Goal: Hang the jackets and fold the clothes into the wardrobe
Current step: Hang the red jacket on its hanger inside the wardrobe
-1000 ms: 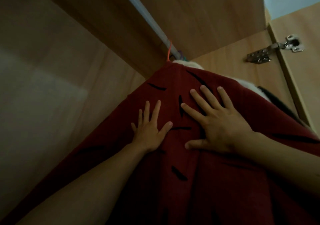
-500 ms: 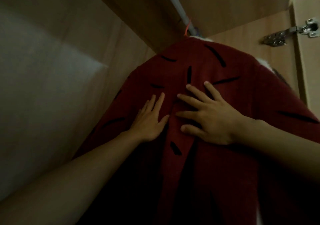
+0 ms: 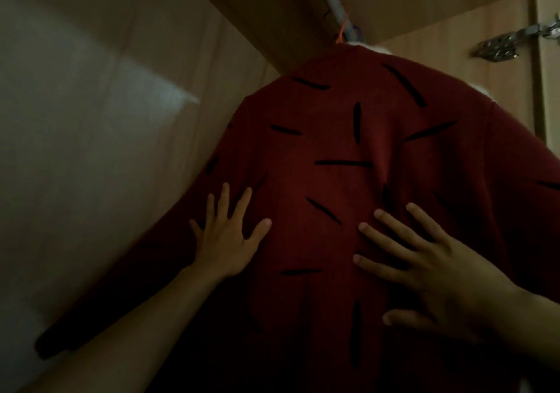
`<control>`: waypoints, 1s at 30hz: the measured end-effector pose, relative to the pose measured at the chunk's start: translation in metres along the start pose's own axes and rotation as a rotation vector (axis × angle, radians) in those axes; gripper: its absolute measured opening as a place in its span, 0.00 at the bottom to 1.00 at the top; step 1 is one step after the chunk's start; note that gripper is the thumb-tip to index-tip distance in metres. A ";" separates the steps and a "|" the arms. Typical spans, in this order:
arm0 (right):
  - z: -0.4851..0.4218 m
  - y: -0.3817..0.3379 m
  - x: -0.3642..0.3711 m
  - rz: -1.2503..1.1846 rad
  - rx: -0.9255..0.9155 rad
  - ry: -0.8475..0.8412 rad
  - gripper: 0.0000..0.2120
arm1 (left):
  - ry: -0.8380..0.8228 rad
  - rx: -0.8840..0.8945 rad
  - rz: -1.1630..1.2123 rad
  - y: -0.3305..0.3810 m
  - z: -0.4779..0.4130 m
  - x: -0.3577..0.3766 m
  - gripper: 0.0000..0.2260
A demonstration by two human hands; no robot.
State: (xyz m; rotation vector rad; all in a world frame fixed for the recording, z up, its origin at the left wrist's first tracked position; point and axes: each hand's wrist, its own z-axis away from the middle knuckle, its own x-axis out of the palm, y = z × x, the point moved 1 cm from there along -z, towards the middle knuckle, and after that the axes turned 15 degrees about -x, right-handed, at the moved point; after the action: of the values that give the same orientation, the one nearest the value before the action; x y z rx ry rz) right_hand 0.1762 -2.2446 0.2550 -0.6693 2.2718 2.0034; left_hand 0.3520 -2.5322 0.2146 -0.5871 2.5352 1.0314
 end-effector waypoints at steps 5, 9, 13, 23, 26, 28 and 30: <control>0.008 0.003 -0.001 0.019 0.013 -0.045 0.36 | -0.162 -0.027 0.061 0.001 0.000 0.035 0.37; 0.012 -0.007 -0.015 -0.024 0.043 -0.050 0.35 | -0.182 -0.043 -0.001 -0.005 0.001 0.028 0.38; 0.012 -0.022 -0.033 -0.073 0.083 -0.037 0.35 | -0.174 -0.050 -0.053 -0.012 0.015 0.006 0.35; 0.017 -0.054 -0.075 -0.253 0.136 0.108 0.38 | -0.018 -0.024 -0.091 0.005 0.045 -0.075 0.33; 0.032 -0.056 -0.091 -0.288 0.148 0.177 0.38 | 0.008 0.026 -0.080 0.017 0.058 -0.094 0.40; 0.047 -0.054 -0.102 -0.292 0.155 0.209 0.38 | 0.017 0.059 -0.087 0.027 0.075 -0.104 0.43; 0.065 -0.052 -0.122 -0.294 0.159 0.244 0.38 | 0.021 0.062 -0.116 0.034 0.098 -0.122 0.44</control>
State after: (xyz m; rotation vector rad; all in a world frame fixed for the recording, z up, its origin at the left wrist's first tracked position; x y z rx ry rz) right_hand 0.2886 -2.1514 0.2327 -1.2076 2.2601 1.6683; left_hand 0.4552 -2.4097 0.2229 -0.7220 2.5082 0.9073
